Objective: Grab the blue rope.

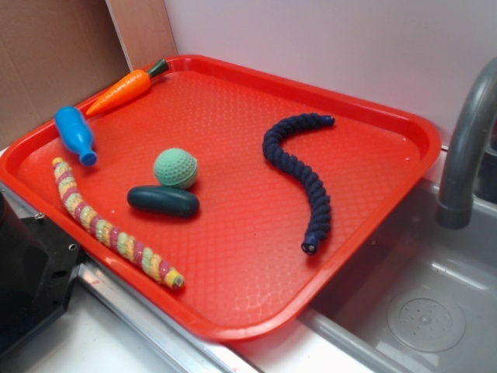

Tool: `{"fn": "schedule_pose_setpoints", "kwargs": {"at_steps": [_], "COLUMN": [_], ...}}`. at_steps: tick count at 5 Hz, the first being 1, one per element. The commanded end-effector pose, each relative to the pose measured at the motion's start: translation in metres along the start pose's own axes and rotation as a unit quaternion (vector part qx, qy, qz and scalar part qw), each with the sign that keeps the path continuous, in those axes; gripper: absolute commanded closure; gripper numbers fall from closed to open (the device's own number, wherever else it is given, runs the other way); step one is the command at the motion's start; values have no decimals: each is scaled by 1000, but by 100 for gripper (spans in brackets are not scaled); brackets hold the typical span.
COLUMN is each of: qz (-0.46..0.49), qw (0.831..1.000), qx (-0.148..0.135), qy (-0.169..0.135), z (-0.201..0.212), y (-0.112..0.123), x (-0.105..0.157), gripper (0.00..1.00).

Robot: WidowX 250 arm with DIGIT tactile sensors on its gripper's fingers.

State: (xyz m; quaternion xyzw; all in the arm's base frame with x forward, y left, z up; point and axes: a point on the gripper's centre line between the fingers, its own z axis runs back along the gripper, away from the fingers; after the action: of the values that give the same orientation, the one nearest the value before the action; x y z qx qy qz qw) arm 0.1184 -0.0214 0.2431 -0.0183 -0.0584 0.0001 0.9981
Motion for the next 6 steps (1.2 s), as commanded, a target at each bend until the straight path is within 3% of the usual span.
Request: {"fn": "schedule_pose_setpoints", "kwargs": {"at_steps": [1,2,3,4,6], "qz": [0,88,207,336,336], "qw": [1000,996,976,942,942], "qx": [0,-13,5,-6,-6], "qy": [0,-25,-72,-27,-27], "z": [0,-56,-76,-102,-102], "y": [0,-11,-28,-33,-33], "x": [0,40,70,96,96], "gripper": [0,0,0,0,0]}}
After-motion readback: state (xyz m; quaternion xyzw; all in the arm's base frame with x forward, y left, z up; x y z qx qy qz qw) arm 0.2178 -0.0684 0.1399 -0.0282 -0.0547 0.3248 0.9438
